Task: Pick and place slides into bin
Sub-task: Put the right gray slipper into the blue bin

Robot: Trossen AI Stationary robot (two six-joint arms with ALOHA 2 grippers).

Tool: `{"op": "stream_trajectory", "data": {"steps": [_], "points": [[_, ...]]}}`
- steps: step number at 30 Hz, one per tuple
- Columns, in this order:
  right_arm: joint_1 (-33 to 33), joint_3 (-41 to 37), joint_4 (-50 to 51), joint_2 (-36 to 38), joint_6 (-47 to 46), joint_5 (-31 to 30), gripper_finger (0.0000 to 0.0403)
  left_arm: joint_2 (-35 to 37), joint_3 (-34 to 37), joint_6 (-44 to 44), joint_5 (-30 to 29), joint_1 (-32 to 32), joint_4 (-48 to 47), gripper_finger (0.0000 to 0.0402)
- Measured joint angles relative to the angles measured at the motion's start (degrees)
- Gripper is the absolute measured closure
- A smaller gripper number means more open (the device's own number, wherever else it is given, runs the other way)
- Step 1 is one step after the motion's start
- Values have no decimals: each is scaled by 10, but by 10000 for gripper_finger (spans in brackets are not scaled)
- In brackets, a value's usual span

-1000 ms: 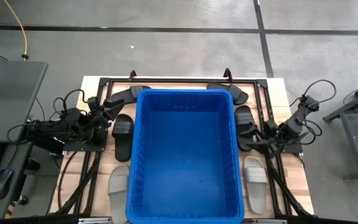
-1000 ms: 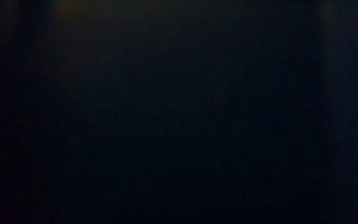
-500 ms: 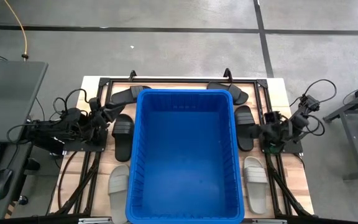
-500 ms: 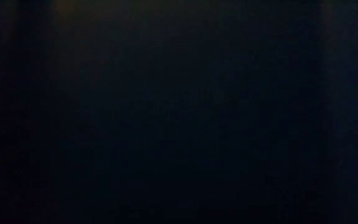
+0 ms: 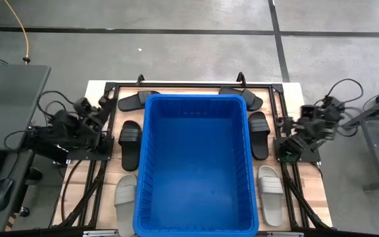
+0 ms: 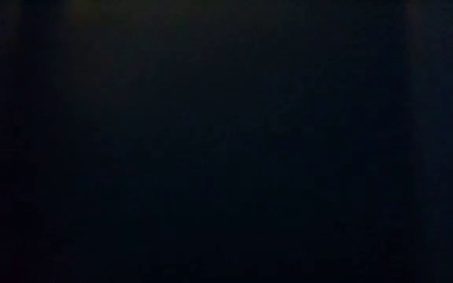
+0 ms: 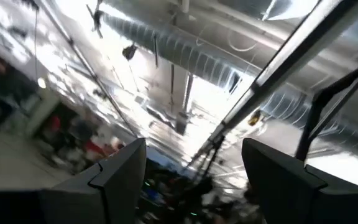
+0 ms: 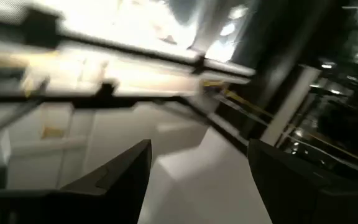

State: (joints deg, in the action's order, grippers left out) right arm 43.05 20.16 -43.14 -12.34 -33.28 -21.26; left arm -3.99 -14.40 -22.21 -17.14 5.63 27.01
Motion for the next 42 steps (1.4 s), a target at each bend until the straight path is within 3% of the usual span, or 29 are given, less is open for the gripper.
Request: {"op": "stream_trajectory", "data": {"steps": [2,5,8,14,19,22,31,42], "points": [[0,66,68,-34,8,12,146,-25,-28,43,0,0,-6,147],[0,172,228,-95,4,-39,146,-77,-80,88,6,0,-29,147],[0,274,399,-152,-50,-75,146,-144,-141,105,8,0,-111,147],[2,434,643,-262,-234,42,146,-267,-269,97,3,0,-279,147],[2,514,804,-361,-382,193,146,-325,-337,89,36,0,-304,147],[6,533,888,-413,-400,252,146,-345,-364,88,69,0,-303,147],[81,515,1035,-503,-379,263,146,-360,-371,100,111,0,-300,147],[223,464,1038,-611,-413,245,146,-360,-371,100,116,0,-299,147]]}}
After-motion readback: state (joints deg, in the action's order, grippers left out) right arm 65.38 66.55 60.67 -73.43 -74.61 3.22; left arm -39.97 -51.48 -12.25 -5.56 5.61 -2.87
